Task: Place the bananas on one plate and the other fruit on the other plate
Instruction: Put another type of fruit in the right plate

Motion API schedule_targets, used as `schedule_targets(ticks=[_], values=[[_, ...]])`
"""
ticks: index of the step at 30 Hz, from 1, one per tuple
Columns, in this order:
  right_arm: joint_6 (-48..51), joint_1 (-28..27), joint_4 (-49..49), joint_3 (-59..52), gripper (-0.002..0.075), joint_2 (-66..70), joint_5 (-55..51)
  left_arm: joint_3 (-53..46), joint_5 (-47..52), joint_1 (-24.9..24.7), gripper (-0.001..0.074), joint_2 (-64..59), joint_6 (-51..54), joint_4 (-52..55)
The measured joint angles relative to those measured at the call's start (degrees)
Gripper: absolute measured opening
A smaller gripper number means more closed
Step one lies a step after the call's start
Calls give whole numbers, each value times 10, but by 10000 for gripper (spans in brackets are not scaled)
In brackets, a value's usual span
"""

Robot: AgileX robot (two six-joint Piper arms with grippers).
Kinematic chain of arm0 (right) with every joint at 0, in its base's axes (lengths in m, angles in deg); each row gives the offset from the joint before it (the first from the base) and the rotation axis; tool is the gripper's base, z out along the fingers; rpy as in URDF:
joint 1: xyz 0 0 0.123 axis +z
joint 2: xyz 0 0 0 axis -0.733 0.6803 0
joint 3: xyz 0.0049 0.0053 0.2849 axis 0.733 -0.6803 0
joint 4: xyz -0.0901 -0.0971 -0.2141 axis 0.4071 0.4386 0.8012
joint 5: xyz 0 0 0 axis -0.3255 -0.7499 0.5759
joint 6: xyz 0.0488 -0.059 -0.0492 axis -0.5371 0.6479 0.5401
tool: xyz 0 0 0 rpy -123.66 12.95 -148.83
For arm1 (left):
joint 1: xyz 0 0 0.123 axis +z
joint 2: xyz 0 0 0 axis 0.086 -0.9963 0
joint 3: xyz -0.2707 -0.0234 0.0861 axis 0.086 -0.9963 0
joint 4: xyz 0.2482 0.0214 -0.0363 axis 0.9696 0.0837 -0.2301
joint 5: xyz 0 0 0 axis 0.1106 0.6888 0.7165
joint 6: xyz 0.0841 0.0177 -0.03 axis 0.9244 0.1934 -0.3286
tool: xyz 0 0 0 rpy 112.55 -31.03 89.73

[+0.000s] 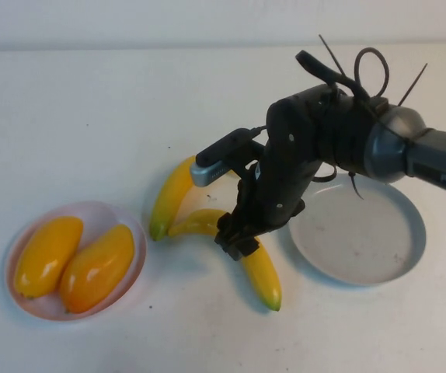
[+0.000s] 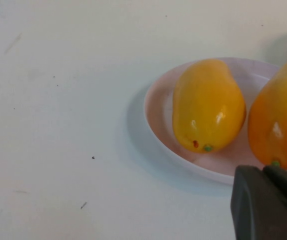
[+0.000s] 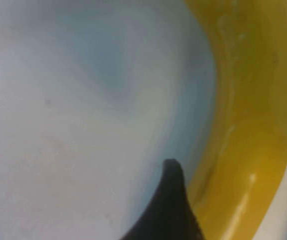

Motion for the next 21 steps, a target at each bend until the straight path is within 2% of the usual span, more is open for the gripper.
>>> schedule_targets(ticks=[8, 16, 21], values=[[-19, 0, 22, 27, 516, 32, -7, 0, 0, 0, -4, 0, 0, 0], [-19, 0, 22, 27, 316, 39, -10, 0, 0, 0, -4, 0, 0, 0], [-19, 5, 23, 30, 302, 43, -11, 0, 0, 0, -4, 0, 0, 0]])
